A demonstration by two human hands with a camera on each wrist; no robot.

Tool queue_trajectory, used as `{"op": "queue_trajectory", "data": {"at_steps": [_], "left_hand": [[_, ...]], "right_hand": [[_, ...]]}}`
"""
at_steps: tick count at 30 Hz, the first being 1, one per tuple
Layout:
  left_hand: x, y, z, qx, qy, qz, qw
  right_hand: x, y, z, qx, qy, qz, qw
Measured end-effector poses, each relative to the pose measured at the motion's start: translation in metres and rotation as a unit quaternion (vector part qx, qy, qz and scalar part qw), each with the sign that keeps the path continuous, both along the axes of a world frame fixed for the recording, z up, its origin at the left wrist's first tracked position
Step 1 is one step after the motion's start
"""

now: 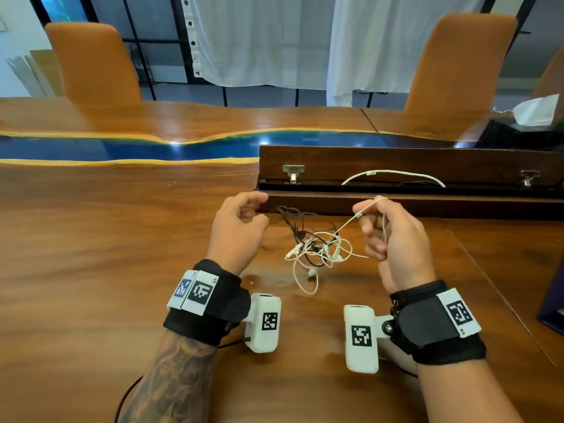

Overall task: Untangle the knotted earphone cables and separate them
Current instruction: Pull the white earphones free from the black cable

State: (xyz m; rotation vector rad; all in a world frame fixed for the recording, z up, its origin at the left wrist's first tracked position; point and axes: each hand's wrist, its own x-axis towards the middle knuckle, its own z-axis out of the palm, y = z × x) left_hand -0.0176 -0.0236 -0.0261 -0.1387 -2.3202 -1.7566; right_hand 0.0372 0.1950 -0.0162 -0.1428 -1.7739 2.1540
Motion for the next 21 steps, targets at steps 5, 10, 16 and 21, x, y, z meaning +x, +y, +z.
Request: {"op": "queue_trajectory", "data": {"at_steps": [5, 10, 16, 21], "left_hand": [[0.016, 0.015, 0.009, -0.051, 0.034, -0.162, 0.985], [0.028, 0.037, -0.003, -0.154, 0.033, -0.256, 0.954], [0.019, 0.026, 0.002, -0.012, 0.003, -0.158, 0.987], [0.018, 0.025, 0.001, 0.062, -0.016, -0.108, 0.992]], "right_hand": [[0.004, -0.015, 0.001, 0.058, -0.014, 0.106, 0.993], [0.008, -0.027, 0.002, 0.107, 0.059, 0.123, 0.985], [0.0, -0.016, -0.004, 0.163, 0.098, -0.015, 0.982], [0.001, -0.022, -0.008, 0.247, 0.071, 0.035, 0.966]]}}
